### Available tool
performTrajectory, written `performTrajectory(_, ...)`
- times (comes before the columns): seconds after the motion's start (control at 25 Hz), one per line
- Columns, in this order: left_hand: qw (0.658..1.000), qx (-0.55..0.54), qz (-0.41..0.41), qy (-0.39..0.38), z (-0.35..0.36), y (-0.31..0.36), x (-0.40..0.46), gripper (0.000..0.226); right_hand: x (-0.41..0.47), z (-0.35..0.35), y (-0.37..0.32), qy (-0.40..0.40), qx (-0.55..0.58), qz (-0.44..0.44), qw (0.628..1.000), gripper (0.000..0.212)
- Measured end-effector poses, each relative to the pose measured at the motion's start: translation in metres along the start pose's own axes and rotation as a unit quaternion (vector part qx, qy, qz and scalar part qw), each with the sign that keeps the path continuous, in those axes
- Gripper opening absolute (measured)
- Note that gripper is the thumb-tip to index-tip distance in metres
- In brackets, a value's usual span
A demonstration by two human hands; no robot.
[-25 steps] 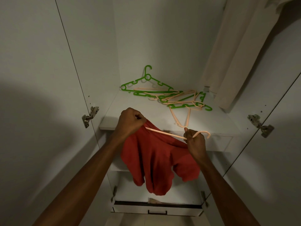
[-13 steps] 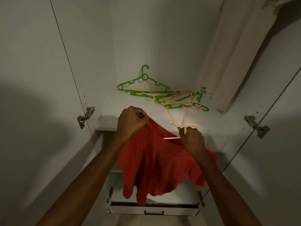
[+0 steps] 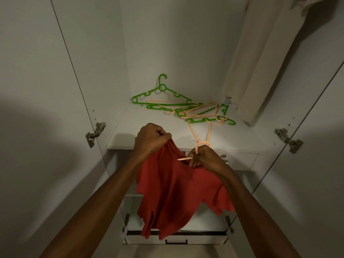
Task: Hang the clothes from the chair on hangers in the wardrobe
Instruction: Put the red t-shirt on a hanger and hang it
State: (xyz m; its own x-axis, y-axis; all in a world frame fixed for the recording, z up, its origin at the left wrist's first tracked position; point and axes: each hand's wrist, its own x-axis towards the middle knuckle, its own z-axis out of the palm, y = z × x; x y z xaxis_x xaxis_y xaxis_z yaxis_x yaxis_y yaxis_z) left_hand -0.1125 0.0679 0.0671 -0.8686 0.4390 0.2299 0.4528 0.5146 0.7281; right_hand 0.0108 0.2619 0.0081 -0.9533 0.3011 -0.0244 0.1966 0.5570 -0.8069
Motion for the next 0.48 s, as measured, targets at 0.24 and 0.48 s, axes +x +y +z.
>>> performTrajectory(0.24,0.999,0.031,0.027,-0.024,0.006,-0.002,-0.007,0.010,0.001,0.022,-0.018,0.037,0.079,-0.072,0.994,0.021)
performTrajectory(0.48,0.996,0.038,0.053,-0.053,-0.012,-0.017,-0.001,0.020,0.004,0.015,-0.005,0.106,0.183,-0.041,0.977,0.025)
